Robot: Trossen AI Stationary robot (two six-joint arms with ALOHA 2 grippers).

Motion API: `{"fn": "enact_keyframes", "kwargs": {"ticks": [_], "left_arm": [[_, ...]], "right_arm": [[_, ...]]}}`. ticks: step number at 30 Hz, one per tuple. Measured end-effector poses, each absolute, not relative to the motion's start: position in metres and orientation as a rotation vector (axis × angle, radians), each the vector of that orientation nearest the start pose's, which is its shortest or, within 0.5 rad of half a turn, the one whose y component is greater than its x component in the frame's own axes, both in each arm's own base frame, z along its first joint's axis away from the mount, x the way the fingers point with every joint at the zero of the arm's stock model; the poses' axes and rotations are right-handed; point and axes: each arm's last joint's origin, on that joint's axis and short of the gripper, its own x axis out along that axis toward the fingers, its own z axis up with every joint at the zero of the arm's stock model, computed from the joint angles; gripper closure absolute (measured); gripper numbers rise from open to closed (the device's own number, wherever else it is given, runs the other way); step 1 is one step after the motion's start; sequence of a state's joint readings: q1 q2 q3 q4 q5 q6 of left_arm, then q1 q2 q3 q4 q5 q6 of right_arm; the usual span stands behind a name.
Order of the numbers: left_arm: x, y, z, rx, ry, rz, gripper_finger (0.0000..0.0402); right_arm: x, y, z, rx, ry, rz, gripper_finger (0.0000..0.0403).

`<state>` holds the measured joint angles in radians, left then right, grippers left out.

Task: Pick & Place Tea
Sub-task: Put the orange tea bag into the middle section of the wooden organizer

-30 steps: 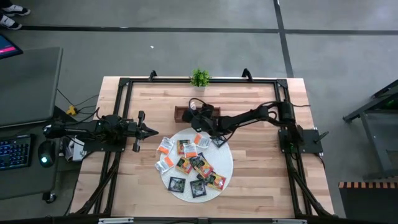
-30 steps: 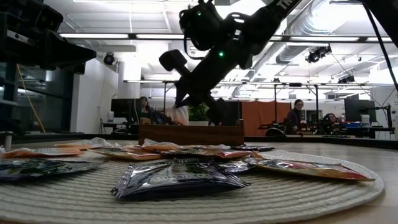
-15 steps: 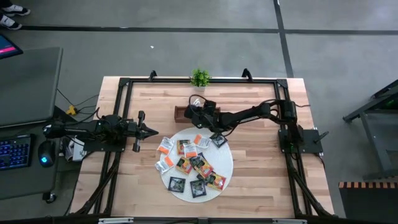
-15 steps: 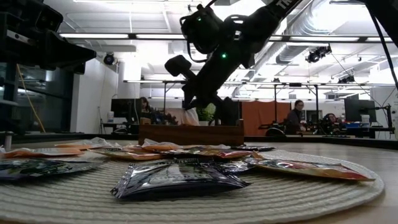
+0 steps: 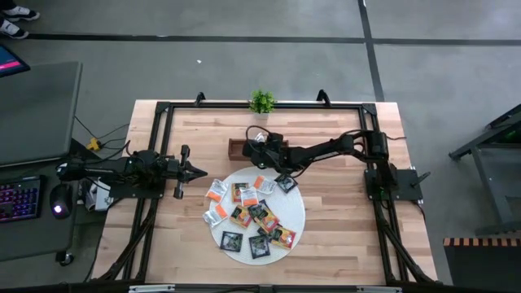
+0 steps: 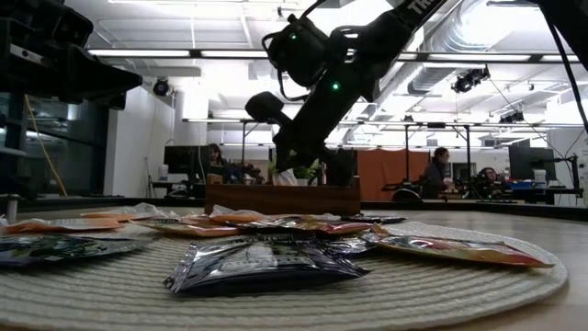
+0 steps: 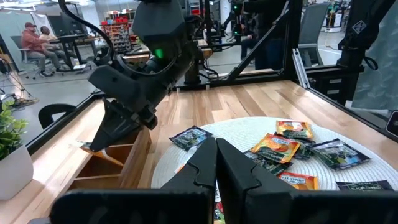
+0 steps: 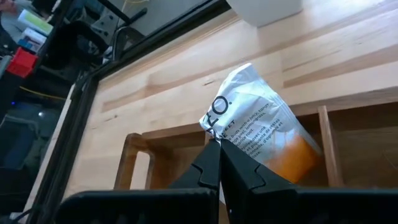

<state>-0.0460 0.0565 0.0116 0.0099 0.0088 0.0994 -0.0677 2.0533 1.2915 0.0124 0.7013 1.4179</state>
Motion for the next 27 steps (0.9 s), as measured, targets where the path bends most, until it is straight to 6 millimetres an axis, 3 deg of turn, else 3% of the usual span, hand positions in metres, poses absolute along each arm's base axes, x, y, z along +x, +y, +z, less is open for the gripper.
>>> {"fn": "enact_keyframes", "kwargs": {"ticks": [9, 27], "left_arm": [[0.1004, -0.0049, 0.164, 0.1, 0.032, -0.056, 0.0401], [0.1004, -0.0049, 0.164, 0.1, 0.032, -0.056, 0.0401]], "right_arm": [[0.4247, -0.0475, 0.1504, 1.036, 0.088, -1.081, 0.0381], [0.4271, -0.048, 0.1533, 1.009, 0.071, -1.059, 0.0233]]}}
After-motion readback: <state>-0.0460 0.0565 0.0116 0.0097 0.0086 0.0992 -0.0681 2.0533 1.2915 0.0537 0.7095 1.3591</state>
